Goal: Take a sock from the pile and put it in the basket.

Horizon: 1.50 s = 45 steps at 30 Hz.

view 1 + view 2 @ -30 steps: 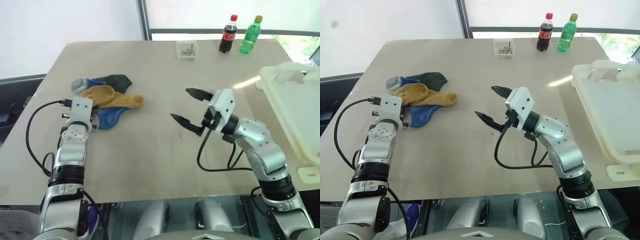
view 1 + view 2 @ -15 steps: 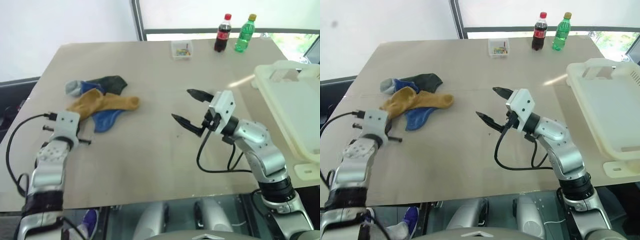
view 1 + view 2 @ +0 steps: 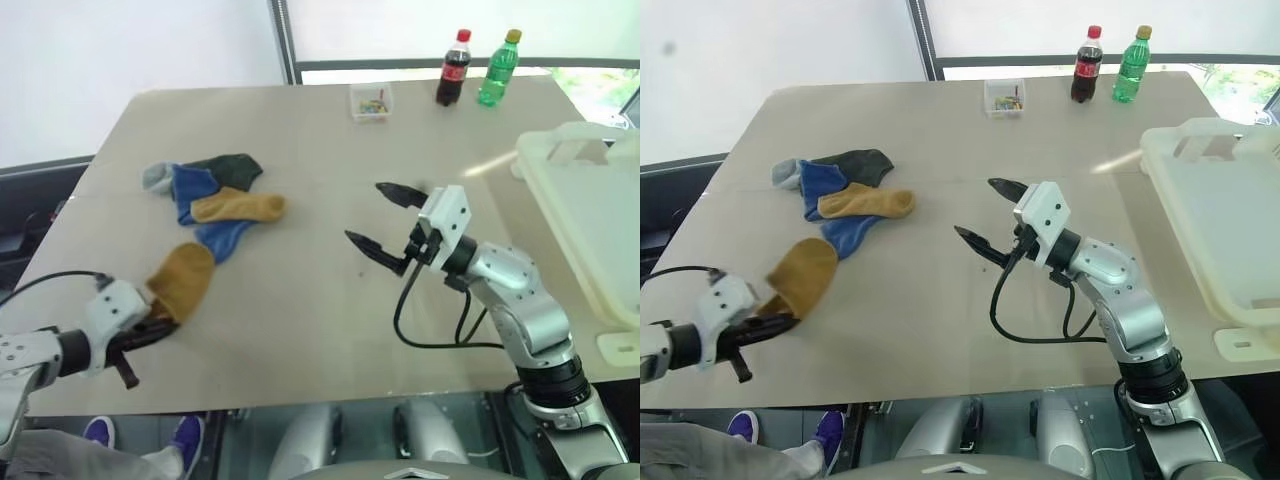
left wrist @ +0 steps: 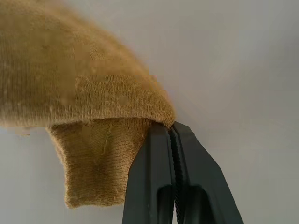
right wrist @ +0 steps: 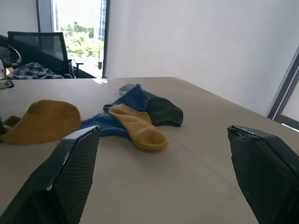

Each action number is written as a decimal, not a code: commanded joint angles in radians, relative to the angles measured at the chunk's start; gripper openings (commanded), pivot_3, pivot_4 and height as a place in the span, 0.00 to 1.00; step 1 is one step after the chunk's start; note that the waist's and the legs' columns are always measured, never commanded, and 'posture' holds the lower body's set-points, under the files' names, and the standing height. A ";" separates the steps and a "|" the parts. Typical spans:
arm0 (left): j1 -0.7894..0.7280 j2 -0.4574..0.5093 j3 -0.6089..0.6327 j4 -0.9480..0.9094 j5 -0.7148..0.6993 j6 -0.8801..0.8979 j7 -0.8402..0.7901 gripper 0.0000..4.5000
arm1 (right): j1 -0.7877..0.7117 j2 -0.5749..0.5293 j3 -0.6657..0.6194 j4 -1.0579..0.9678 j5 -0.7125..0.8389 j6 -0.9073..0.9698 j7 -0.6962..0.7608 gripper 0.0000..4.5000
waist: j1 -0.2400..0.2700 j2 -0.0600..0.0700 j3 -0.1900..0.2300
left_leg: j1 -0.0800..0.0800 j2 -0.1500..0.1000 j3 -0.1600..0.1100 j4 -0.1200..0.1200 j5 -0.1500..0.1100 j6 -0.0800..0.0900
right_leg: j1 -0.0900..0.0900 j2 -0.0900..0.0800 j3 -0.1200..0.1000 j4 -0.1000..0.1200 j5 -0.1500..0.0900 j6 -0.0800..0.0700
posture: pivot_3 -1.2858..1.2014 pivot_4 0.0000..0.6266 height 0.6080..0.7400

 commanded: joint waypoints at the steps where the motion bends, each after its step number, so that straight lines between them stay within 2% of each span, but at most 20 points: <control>1: -0.031 -0.005 -0.130 -0.065 0.009 -0.047 -0.099 0.02 | 0.010 -0.009 -0.027 -0.043 -0.001 -0.014 -0.018 1.00 | 0.004 0.000 0.000 | 0.000 0.000 0.000 0.000 0.000 0.000 | 0.000 0.000 0.000 0.000 0.000 0.000 | 0.52 0.24 1.00; 4: -0.095 -0.022 -0.219 -0.095 0.024 -0.067 -0.132 0.02 | 0.023 -0.019 -0.037 -0.067 0.001 -0.003 -0.036 1.00 | 0.003 0.000 0.000 | 0.000 0.000 0.000 0.000 0.000 0.000 | 0.000 0.000 0.000 0.000 0.000 0.000 | 0.52 0.24 1.00; 6: -0.219 -0.087 -0.292 -0.121 -0.007 0.015 -0.115 0.02 | 0.038 -0.034 -0.052 -0.088 0.000 0.006 -0.049 1.00 | 0.007 0.000 0.000 | -0.001 0.000 0.000 0.000 0.000 0.000 | 0.000 0.001 0.000 -0.001 0.000 0.000 | 0.52 0.24 1.00; 10: -0.429 -0.228 -0.453 -0.072 0.053 0.063 -0.100 0.02 | 0.053 -0.055 -0.081 -0.115 -0.005 0.018 -0.077 1.00 | 0.007 -0.005 0.001 | -0.002 -0.001 -0.001 0.004 0.000 0.001 | 0.001 0.002 -0.002 0.002 0.000 0.000 | 0.52 0.24 1.00; 15: -0.641 -0.452 -0.576 0.049 0.129 0.157 0.034 0.02 | 0.072 -0.080 -0.113 -0.155 -0.009 0.039 -0.110 1.00 | -0.001 -0.006 0.002 | -0.002 0.000 -0.001 0.010 0.000 0.001 | 0.001 0.006 -0.003 0.006 0.000 0.001 | 0.52 0.24 1.00; 18: -0.684 -0.514 -0.590 0.083 0.185 0.243 0.145 0.02 | 0.093 -0.096 -0.124 -0.182 -0.007 0.053 -0.120 1.00 | -0.003 -0.007 0.002 | -0.002 0.001 -0.001 0.012 0.000 0.001 | 0.002 0.008 -0.002 0.006 0.000 0.001 | 0.52 0.24 1.00; 21: -0.653 -0.503 -0.575 0.031 0.188 0.322 0.193 0.02 | 0.126 -0.123 -0.133 -0.213 -0.003 0.070 -0.112 1.00 | -0.006 -0.007 0.002 | -0.002 0.002 -0.001 0.012 0.000 0.001 | 0.002 0.008 0.000 0.006 0.000 0.001 | 0.52 0.24 1.00; 28: -0.403 -0.354 -0.451 -0.278 0.079 0.451 0.208 0.02 | 0.276 -0.233 -0.118 -0.263 -0.021 0.070 -0.052 1.00 | -0.024 -0.007 0.001 | 0.004 0.004 -0.001 0.010 0.000 0.001 | 0.006 0.008 0.002 0.005 0.000 0.001 | 0.52 0.24 1.00; 32: -0.374 -0.373 -0.387 -0.300 0.030 0.468 0.261 0.02 | 0.348 -0.298 -0.031 -0.215 -0.114 0.042 -0.019 1.00 | -0.014 -0.008 0.002 | 0.012 0.004 -0.001 0.009 -0.001 0.002 | 0.016 0.007 0.001 0.003 0.000 0.001 | 0.52 0.24 1.00; 35: -0.357 -0.382 -0.324 -0.338 -0.058 0.510 0.261 0.20 | 0.373 -0.281 -0.035 -0.214 -0.111 0.059 -0.038 1.00 | -0.010 -0.009 0.003 | 0.014 0.004 -0.002 0.009 -0.001 0.002 | 0.019 0.007 0.000 0.001 0.000 0.001 | 0.52 0.24 1.00; 36: -0.347 -0.383 -0.296 -0.356 -0.096 0.519 0.255 0.30 | 0.376 -0.271 -0.047 -0.224 -0.100 0.067 -0.043 1.00 | -0.011 -0.010 0.003 | 0.014 0.004 -0.002 0.009 -0.001 0.002 | 0.019 0.007 0.000 0.001 0.000 0.001 | 0.52 0.24 1.00; 37: -0.341 -0.383 -0.278 -0.368 -0.122 0.523 0.251 0.41 | 0.378 -0.265 -0.055 -0.232 -0.091 0.072 -0.046 0.88 | -0.011 -0.011 0.004 | 0.014 0.004 -0.002 0.009 -0.001 0.002 | 0.018 0.007 0.000 0.001 0.000 0.001 | 0.52 0.24 1.00; 38: -0.336 -0.380 -0.245 -0.376 -0.162 0.539 0.243 0.51 | 0.383 -0.256 -0.072 -0.252 -0.059 0.087 -0.043 0.81 | -0.010 -0.011 0.004 | 0.013 0.005 -0.002 0.009 -0.001 0.002 | 0.018 0.007 0.000 0.001 0.000 0.001 | 0.52 0.24 1.00; 39: -0.334 -0.374 -0.218 -0.378 -0.200 0.554 0.230 0.62 | 0.390 -0.253 -0.084 -0.272 -0.027 0.103 -0.032 0.70 | -0.006 -0.011 0.004 | 0.013 0.005 -0.002 0.009 -0.001 0.001 | 0.018 0.007 0.000 0.001 0.000 0.001 | 0.52 0.24 1.00; 42: -0.337 -0.338 -0.174 -0.348 -0.271 0.599 0.197 0.62 | 0.396 -0.260 -0.075 -0.313 0.036 0.154 0.003 0.36 | 0.003 -0.011 0.004 | 0.012 0.005 -0.004 0.009 -0.001 0.001 | 0.018 0.007 -0.001 0.000 0.000 0.001 | 0.52 0.24 1.00; 45: -0.372 -0.340 -0.149 -0.290 -0.301 0.657 0.240 0.62 | 0.369 -0.260 -0.039 -0.311 0.039 0.189 0.008 0.36 | 0.005 -0.011 0.004 | 0.012 0.004 -0.004 0.008 -0.001 0.001 | 0.018 0.007 -0.002 -0.002 0.000 0.001 | 0.52 0.24 1.00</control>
